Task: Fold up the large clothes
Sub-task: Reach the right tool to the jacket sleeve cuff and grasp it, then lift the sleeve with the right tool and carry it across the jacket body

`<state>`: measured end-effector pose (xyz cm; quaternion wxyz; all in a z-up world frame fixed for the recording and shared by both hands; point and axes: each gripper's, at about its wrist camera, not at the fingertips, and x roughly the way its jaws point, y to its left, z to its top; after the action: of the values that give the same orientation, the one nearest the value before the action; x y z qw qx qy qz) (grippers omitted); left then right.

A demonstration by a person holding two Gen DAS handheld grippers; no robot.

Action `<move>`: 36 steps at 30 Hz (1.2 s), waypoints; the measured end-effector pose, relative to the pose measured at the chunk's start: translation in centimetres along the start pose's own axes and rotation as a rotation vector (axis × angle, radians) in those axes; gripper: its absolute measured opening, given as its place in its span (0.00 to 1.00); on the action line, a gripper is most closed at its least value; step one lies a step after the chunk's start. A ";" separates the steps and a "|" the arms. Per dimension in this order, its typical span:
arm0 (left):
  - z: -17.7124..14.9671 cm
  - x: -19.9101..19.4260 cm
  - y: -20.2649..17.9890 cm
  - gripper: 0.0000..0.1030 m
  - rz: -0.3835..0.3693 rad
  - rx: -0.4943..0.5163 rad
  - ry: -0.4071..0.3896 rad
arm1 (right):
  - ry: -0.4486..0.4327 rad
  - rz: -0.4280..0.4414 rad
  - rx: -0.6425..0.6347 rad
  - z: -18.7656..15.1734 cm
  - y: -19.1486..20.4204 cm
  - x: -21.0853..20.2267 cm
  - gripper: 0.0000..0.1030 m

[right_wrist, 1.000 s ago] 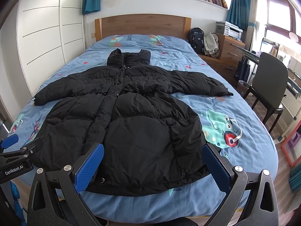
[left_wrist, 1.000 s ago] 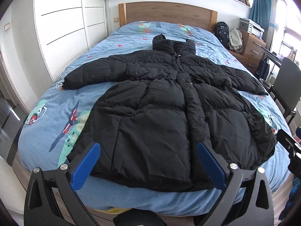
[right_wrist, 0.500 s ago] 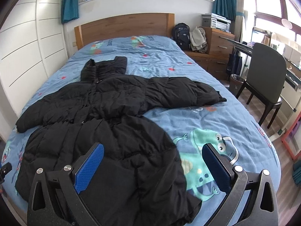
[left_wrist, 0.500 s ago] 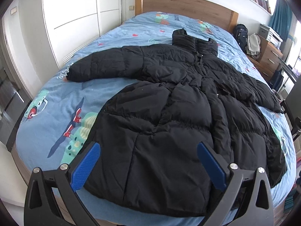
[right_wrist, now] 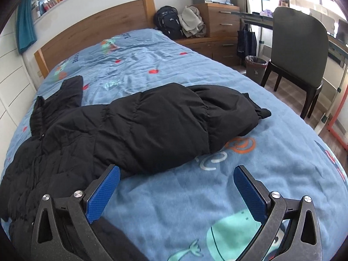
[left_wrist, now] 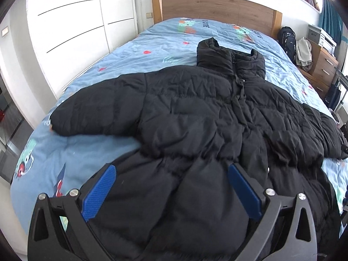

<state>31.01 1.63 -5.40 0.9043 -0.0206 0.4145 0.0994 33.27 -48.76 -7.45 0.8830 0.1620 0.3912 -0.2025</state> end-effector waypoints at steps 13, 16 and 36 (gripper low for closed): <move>3.8 4.0 -5.4 1.00 -0.009 0.027 0.063 | 0.126 0.072 0.293 2.0 -6.7 8.4 0.99; 4.0 4.6 -6.3 1.00 0.006 0.042 0.083 | 0.135 0.104 0.338 2.4 -7.5 9.5 0.99; 2.8 7.6 -13.0 1.00 -0.147 0.160 0.315 | 0.157 0.137 0.423 6.8 -8.6 12.7 0.52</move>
<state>40.52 -9.53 -9.88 0.8320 0.0059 0.5547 -0.0046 41.10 -62.10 -13.80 0.8080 0.3849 0.3955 -0.2063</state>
